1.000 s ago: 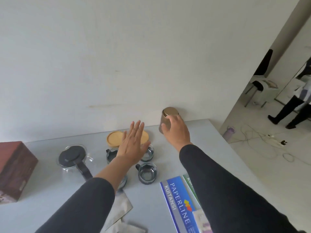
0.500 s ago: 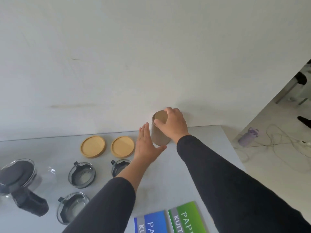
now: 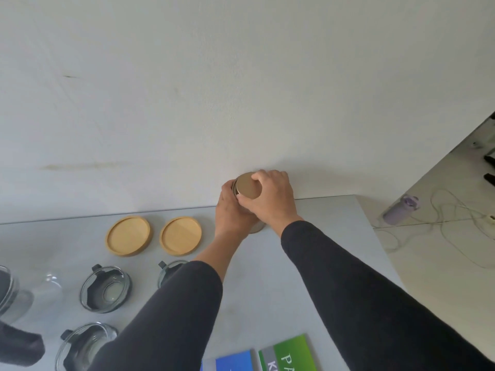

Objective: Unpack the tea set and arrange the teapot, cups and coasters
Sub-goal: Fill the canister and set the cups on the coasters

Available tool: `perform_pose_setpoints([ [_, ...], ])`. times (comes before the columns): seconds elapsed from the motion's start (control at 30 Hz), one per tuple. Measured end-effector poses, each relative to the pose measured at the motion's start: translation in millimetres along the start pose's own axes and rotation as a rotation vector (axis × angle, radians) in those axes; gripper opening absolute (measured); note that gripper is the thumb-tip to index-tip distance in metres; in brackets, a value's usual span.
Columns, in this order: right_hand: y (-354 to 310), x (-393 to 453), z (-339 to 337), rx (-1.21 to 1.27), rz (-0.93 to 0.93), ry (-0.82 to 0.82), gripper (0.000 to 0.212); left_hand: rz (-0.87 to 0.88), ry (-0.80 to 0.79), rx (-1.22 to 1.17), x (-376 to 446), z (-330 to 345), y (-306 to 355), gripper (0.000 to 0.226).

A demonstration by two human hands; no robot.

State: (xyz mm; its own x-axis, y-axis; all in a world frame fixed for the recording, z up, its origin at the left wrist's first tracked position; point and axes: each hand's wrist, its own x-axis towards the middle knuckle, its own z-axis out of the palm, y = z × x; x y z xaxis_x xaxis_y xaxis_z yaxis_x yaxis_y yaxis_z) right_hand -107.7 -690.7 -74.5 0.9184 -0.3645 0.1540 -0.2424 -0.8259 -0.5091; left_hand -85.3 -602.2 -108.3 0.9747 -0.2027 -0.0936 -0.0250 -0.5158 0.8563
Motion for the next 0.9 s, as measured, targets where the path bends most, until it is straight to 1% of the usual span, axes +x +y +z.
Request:
perform_pose_setpoints([
  [0.2, 5, 5, -1, 0.059, -0.025, -0.015, 0.047, 0.037, -0.007, 0.017, 1, 1, -3, 0.083],
  [0.33, 9, 6, -1, 0.111, -0.062, -0.014, 0.043, 0.04, -0.003, 0.005, 2, 2, -4, 0.084],
  [0.57, 12, 10, -10, 0.139, -0.105, -0.074, 0.049, 0.039, 0.02, -0.022, 0, 3, -5, 0.089],
  [0.73, 12, 12, -22, 0.146, -0.111, -0.22, 0.05, 0.022, -0.02, -0.035, 2, -2, -5, 0.085],
  [0.83, 13, 9, -25, 0.182, -0.099, -0.233, 0.052, 0.035, -0.009, -0.022, 0, -3, -3, 0.086],
  [0.9, 12, 6, -27, 0.224, -0.084, -0.201, 0.053, 0.045, -0.002, -0.03, -2, -4, -1, 0.088],
])
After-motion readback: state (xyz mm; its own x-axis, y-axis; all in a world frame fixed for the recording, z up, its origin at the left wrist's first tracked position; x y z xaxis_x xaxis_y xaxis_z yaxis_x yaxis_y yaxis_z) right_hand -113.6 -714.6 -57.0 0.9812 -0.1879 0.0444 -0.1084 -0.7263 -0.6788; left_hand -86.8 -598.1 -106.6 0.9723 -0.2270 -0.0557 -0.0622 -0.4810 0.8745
